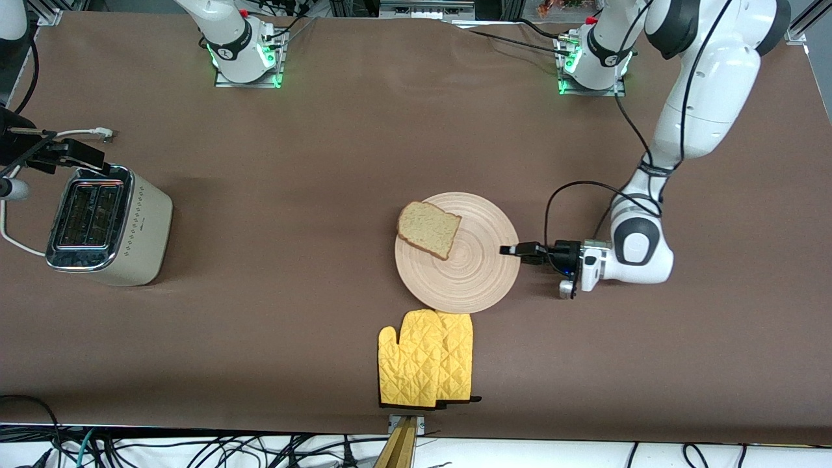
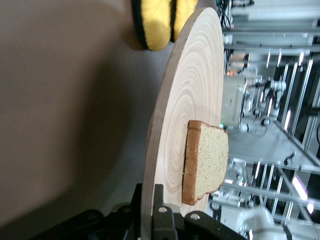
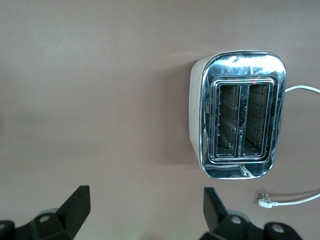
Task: Move plate and put bread in toaster
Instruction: 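Grip the plate rim with the left gripper and slide it toward the toaster, then open the left gripper and draw it back from the plate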
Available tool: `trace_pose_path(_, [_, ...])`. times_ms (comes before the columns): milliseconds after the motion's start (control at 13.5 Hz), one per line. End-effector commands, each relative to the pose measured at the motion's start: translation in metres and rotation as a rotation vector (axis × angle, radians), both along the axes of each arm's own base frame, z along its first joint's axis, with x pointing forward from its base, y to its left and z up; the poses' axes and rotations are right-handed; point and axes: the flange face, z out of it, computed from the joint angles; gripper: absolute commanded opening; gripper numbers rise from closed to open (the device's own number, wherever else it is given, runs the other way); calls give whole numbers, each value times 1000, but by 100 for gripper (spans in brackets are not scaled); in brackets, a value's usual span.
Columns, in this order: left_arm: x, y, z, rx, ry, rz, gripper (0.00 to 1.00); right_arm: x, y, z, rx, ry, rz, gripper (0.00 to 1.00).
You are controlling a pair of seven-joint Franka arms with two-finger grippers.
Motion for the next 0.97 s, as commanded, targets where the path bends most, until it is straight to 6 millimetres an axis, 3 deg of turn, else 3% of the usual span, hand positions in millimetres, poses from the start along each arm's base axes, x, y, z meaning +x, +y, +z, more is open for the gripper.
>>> trace_pose_path(0, [-25, -37, 15, 51, -19, 70, 0, 2, -1, 5, 11, -7, -7, 100])
trace_pose_path(149, [-35, -38, 7, 64, -9, 70, 0, 2, -1, 5, 11, -7, -7, 100])
trace_pose_path(223, [-36, -38, 6, 64, -5, 72, 8, 2, -1, 5, 11, -7, -7, 100])
trace_pose_path(297, [-38, -34, 4, 66, 12, 80, 66, 2, -1, 5, 11, -7, -7, 100])
trace_pose_path(371, [-40, -29, 3, 59, 10, 78, 100, 2, -2, 5, 11, -7, -10, 100])
trace_pose_path(520, [-41, -18, 19, 40, 16, 84, 100, 2, -1, 5, 11, -7, -7, 100])
trace_pose_path(743, [-36, 5, 67, 94, -64, 36, 100, 2, -1, 5, 11, -7, -7, 100])
trace_pose_path(891, [-26, 58, 91, 212, -137, -53, 100, 2, -1, 5, 11, -7, -7, 100])
